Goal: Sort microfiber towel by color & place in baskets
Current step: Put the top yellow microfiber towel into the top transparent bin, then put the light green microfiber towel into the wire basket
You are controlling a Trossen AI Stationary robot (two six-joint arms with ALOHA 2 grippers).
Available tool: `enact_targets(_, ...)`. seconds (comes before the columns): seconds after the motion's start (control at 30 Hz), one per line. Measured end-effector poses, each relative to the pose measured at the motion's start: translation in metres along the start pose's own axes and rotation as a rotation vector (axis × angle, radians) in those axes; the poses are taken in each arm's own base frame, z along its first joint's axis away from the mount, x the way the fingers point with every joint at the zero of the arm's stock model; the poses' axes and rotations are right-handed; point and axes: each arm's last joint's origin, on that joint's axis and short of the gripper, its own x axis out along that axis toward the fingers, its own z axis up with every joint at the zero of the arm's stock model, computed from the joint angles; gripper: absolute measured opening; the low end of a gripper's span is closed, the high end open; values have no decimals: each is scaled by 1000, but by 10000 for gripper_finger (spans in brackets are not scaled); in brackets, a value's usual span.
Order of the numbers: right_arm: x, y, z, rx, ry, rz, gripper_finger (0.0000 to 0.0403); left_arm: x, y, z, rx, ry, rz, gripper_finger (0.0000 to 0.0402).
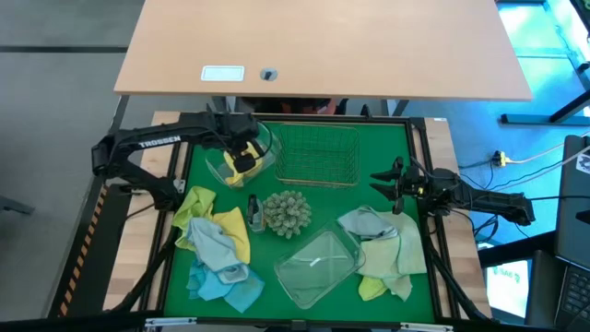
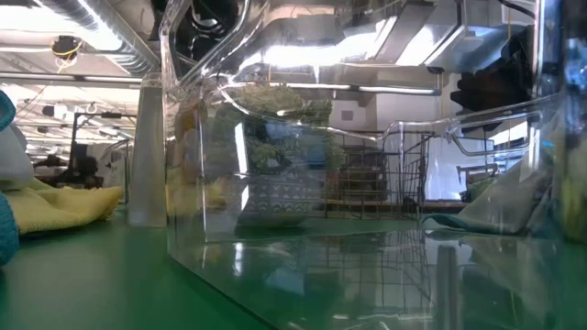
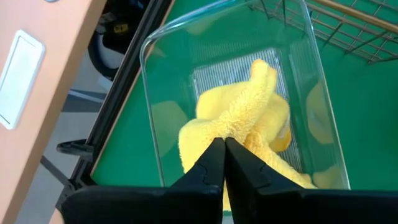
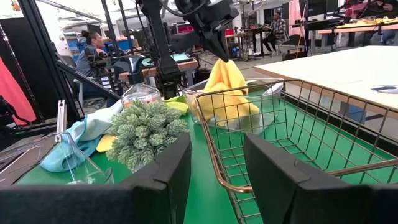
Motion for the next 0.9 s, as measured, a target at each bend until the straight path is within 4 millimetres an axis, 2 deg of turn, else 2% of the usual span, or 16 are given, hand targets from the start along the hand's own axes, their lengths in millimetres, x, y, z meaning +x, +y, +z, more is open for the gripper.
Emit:
enact_targets(0.4, 0, 0, 0, 0, -1, 0, 147, -1, 1, -1, 21, -3, 1, 107)
enact_targets(0.53, 0, 1, 4, 1, -35, 34, 147, -1, 1, -1, 27, -2, 8, 130)
enact_targets(0.7, -7, 8, 32, 49, -70, 105, 147, -1, 1, -1, 28, -1, 9, 135)
enact_targets(0.9, -18, 14, 64, 76, -34, 159, 147, -1, 1, 0, -5, -7, 9, 134)
